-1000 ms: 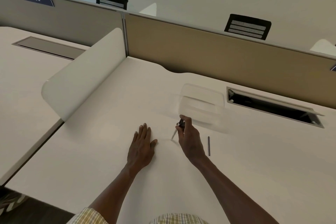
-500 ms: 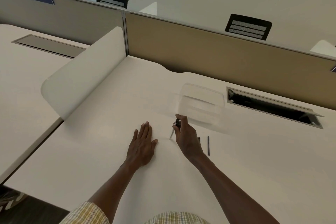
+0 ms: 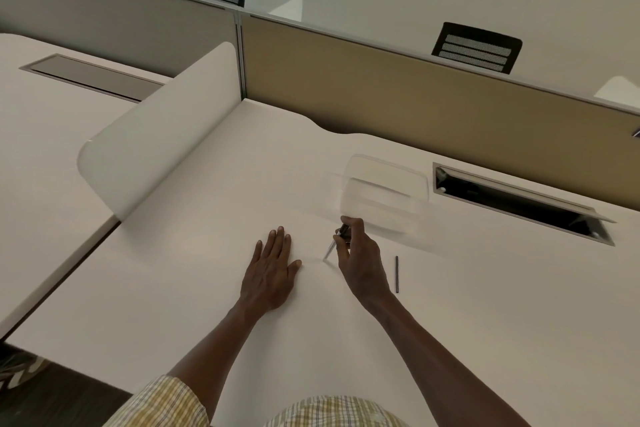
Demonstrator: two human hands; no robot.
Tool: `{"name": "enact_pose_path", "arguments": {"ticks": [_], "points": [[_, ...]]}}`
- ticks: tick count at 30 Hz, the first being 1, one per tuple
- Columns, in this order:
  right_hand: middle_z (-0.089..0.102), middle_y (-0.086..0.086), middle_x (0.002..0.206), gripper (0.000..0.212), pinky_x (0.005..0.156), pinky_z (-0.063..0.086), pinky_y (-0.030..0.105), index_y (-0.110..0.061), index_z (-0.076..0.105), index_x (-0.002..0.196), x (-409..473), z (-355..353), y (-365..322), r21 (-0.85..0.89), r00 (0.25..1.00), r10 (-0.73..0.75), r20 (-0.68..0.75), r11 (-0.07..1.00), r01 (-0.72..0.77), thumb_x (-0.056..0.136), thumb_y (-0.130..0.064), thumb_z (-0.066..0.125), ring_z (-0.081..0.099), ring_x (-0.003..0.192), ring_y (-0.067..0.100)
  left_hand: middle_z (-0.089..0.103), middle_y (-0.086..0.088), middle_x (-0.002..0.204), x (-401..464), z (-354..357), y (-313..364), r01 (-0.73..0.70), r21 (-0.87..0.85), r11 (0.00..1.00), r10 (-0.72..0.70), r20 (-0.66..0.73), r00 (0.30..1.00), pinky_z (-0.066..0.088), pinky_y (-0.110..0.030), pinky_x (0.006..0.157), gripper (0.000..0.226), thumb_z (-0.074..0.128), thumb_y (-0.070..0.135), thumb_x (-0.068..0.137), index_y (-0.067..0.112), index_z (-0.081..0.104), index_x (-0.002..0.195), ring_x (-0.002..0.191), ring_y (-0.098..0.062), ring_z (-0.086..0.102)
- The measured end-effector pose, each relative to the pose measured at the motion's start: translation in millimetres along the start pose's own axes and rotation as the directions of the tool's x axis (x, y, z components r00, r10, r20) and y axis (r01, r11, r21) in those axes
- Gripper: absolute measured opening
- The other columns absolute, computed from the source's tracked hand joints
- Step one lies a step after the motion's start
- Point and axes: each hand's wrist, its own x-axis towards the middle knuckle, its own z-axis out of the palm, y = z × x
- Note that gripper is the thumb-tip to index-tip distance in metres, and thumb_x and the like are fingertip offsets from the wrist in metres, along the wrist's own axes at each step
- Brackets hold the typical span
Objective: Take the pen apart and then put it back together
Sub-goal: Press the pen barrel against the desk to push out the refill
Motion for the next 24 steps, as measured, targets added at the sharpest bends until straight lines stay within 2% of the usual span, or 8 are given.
{"name": "enact_pose_path", "arguments": {"ticks": [5,9,14,17,20,24], "points": [[0.068,-0.003,0.090,0.034,0.072,0.048,0.023,-0.027,0.040,0.118,4,-4,-1,0.050,0.999,0.044,-0.003,0.998,-0.044,0.094,-0.014,0.060,0.066,0.083,0.015,-0.007,-0.006,0.165,-1,-2,1,0.001,-0.008,1.000,-0.002,-0.003,1.000,-0.004,-0.038,0.124,0.065,0.022,0.045,0.103,0.010,0.002,0.155,0.152,-0.019,-0.009],[0.069,-0.002,0.090,0.033,0.073,0.053,0.025,-0.024,0.042,0.119,12,-10,-6,0.088,0.995,0.037,-0.090,0.996,-0.030,0.094,-0.013,0.060,0.067,0.083,0.014,-0.007,-0.006,0.165,-1,-3,2,0.003,-0.006,1.000,-0.003,-0.002,1.000,-0.003,-0.039,0.124,0.065,0.021,0.045,0.103,0.011,0.002,0.155,0.152,-0.019,-0.009],[0.069,-0.002,0.093,0.034,0.074,0.050,0.017,-0.024,0.041,0.121,22,-16,-12,0.091,0.991,-0.014,-0.132,0.996,0.026,0.094,-0.014,0.060,0.066,0.084,0.011,-0.006,-0.006,0.165,-1,-3,2,0.005,-0.001,1.000,-0.005,0.002,1.000,-0.001,-0.039,0.124,0.065,0.021,0.046,0.103,0.011,0.003,0.155,0.152,-0.019,-0.008],[0.066,-0.004,0.091,0.034,0.072,0.049,0.017,-0.024,0.041,0.121,18,-12,-12,0.057,0.997,-0.029,-0.068,0.998,0.033,0.094,-0.014,0.060,0.065,0.082,0.009,-0.006,-0.006,0.165,0,-2,1,0.004,-0.015,1.000,-0.004,0.001,1.000,-0.001,-0.039,0.124,0.065,0.022,0.045,0.103,0.010,0.004,0.155,0.152,-0.019,-0.007],[0.063,-0.004,0.090,0.033,0.070,0.049,0.024,-0.023,0.039,0.121,9,-5,-11,0.017,0.998,-0.033,0.054,0.999,0.032,0.096,-0.014,0.058,0.064,0.081,0.014,-0.006,-0.005,0.165,-1,-2,1,0.003,-0.010,1.000,-0.003,0.006,1.000,-0.002,-0.039,0.124,0.065,0.021,0.046,0.103,0.010,0.003,0.155,0.152,-0.019,-0.009],[0.065,0.000,0.091,0.031,0.069,0.050,0.028,-0.021,0.039,0.121,7,-3,-9,-0.018,0.994,-0.043,0.096,0.999,0.045,0.096,-0.013,0.056,0.065,0.082,0.019,-0.006,-0.006,0.165,-1,-2,1,0.000,-0.010,1.000,0.000,0.000,1.000,-0.001,-0.040,0.124,0.065,0.021,0.046,0.103,0.010,0.003,0.155,0.152,-0.019,-0.008]]}}
